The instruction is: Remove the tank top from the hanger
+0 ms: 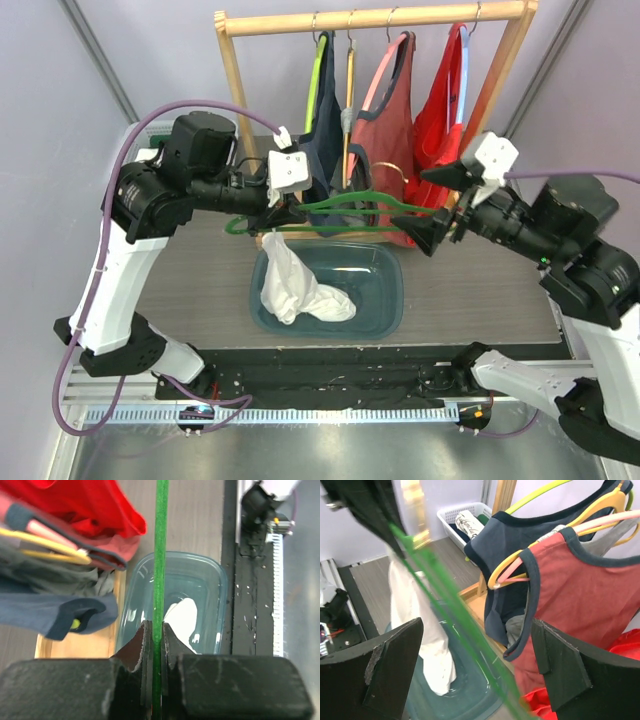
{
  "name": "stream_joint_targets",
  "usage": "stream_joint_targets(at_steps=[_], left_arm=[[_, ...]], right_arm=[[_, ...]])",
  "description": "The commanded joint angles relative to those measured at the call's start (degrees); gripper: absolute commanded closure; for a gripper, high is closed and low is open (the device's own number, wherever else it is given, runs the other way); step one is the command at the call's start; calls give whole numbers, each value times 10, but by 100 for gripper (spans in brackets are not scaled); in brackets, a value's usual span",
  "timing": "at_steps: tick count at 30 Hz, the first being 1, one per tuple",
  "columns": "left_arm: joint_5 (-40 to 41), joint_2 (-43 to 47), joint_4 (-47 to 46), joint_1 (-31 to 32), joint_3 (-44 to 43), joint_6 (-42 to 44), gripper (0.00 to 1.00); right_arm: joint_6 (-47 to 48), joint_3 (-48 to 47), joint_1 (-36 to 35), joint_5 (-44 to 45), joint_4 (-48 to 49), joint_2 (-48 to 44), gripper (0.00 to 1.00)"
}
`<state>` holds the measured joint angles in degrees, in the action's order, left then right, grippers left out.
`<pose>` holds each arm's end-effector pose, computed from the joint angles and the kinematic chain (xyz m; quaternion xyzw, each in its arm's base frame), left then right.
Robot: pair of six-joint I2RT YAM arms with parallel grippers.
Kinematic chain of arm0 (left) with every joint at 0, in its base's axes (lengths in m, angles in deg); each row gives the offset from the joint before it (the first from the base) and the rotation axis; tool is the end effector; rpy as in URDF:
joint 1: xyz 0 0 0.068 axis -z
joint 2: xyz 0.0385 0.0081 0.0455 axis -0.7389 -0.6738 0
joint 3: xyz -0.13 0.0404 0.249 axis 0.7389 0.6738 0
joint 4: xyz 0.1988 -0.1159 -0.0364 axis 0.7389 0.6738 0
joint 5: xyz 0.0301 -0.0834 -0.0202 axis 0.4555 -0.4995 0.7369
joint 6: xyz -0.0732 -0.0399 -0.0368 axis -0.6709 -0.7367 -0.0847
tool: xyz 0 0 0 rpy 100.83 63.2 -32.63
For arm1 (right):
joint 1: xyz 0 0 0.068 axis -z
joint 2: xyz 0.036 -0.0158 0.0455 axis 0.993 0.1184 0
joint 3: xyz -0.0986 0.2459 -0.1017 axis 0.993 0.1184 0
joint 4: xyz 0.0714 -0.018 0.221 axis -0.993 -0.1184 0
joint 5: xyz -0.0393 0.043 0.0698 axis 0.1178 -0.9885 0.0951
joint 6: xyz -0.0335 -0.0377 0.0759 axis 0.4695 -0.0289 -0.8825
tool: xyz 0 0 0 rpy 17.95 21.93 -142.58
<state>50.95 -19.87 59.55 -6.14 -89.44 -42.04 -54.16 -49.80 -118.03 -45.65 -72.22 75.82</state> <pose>0.1405 -0.1819 0.5036 0.5817 0.6244 -0.2983 0.4275 0.0928 0.0954 0.5163 -0.3733 0.6195 0.2572 0.6409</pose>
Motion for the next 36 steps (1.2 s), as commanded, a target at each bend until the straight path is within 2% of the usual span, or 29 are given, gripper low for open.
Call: stream_joint_targets(at_steps=[1,5,7,10,11,13,14,17,18,20,21,22,24,29,36], left_arm=[[-76,1,42,3,-17,47,100],[-87,-1,53,2,-19,56,100],[-91,-2,60,3,-18,65,100],[-92,-3,59,3,-15,65,100],[-90,-4,58,3,-12,63,100],[-77,-2,39,2,-6,45,100],[-67,-1,29,3,5,33,100],[-1,8,-35,3,41,-19,83],[18,9,-65,3,49,-27,70],[89,14,-97,3,62,-56,54],[110,14,-120,2,64,-60,25],[129,15,-130,3,63,-65,4],[181,16,-153,2,53,-89,0],[194,30,-157,3,51,-110,0],[228,85,-162,3,143,-119,0]], right_arm=[[44,-25,-3,-17,25,51,4],[46,-20,-3,-71,15,65,5],[43,-8,-3,-88,16,65,10],[35,7,-3,-101,18,62,30],[32,14,-3,-104,20,61,49],[26,20,-2,-107,20,56,72],[23,30,-3,-104,21,46,98],[13,58,-3,-90,33,18,99],[8,66,-3,-84,42,11,99],[-1,81,-3,-70,48,3,99],[-3,83,-4,-64,47,-3,99],[-5,86,-3,-60,48,-4,99],[-11,91,-3,-47,48,-6,99],[-16,97,-2,-36,44,-5,99],[-14,87,-3,-17,37,3,99]])
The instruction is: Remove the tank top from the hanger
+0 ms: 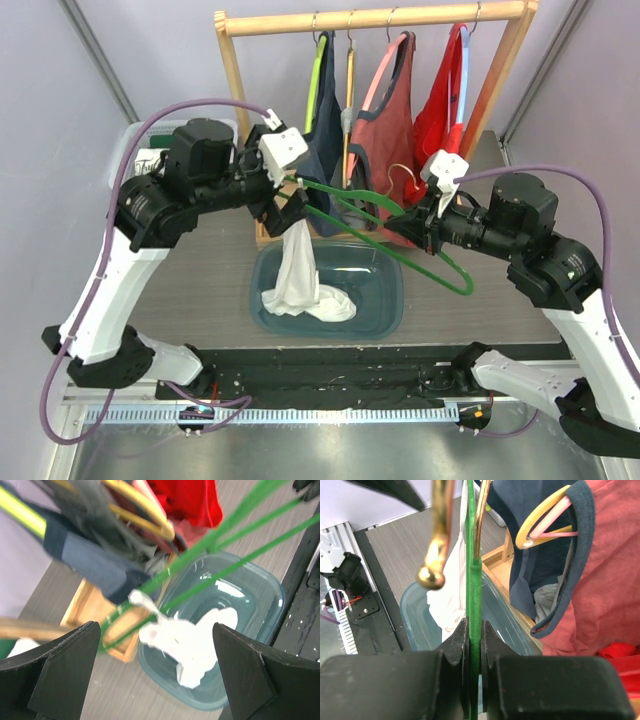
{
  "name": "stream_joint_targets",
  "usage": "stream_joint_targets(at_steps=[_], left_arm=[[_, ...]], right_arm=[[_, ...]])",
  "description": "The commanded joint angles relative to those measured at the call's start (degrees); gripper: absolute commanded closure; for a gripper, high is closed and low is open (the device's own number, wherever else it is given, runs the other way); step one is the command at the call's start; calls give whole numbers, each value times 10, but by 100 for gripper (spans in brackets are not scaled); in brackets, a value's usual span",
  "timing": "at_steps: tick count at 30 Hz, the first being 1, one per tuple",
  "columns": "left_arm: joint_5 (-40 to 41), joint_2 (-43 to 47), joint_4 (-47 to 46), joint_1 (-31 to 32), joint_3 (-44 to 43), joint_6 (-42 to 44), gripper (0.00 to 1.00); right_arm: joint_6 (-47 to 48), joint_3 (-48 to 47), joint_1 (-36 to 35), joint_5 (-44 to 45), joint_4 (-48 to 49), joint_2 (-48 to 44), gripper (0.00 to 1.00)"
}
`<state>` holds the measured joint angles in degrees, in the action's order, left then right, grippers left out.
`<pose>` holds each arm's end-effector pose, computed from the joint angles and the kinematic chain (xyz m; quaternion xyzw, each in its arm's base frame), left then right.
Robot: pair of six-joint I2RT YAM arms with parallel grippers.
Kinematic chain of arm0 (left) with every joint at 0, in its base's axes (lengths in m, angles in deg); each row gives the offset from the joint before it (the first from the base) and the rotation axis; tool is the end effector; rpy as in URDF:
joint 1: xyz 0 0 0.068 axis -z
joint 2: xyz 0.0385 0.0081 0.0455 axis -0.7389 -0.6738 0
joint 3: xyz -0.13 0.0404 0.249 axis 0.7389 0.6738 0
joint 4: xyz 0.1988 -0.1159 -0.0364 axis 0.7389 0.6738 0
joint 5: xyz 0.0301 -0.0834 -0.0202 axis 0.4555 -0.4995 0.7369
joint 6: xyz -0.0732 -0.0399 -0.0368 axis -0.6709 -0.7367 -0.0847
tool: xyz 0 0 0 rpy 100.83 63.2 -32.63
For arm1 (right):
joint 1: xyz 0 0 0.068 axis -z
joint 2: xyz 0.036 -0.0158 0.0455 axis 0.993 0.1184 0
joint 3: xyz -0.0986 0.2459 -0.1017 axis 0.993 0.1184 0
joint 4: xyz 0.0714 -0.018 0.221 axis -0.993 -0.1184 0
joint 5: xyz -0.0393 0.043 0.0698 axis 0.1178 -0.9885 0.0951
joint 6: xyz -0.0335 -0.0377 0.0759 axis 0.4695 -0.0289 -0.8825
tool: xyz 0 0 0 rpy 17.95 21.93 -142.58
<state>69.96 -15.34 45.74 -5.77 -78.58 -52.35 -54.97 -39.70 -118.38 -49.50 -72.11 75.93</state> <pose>0.1689 -0.1758 0.4994 0.4602 0.7032 -0.2099 0.4997 0.1107 0.1153 0.4662 -0.4001 0.6659 0.2822 0.5629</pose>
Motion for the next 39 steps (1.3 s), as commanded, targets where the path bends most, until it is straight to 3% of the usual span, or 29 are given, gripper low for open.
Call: stream_joint_targets(at_steps=[1,4,8,9,13,17,19,20,24,31,37,39], left_arm=[[45,52,-24,-2,40,-17,0],[74,76,-32,-1,66,-24,3],[83,88,-37,-2,84,-40,35],[73,89,-38,-2,98,-45,47],[39,82,-48,-2,125,-73,72],[27,64,-58,1,127,-95,74],[33,56,-65,6,129,-101,68],[37,54,-69,7,129,-101,58],[70,42,-79,8,125,-110,57],[83,20,-88,9,108,-120,73],[72,7,-89,9,91,-126,99],[76,7,-88,8,86,-124,100]], right_arm=[[-6,-15,0,25,37,2,99],[-9,-21,1,24,38,12,99],[-13,-33,0,22,38,28,99],[-14,-33,0,20,44,32,99],[-22,-34,0,12,56,36,99],[-28,-34,0,3,61,37,99],[-31,-33,0,2,63,37,99],[-31,-33,1,1,63,36,99],[-32,-29,0,-4,63,31,99],[-35,-19,0,-11,67,23,99],[-36,-15,0,-6,70,14,99],[-37,-14,0,-2,69,14,99]])
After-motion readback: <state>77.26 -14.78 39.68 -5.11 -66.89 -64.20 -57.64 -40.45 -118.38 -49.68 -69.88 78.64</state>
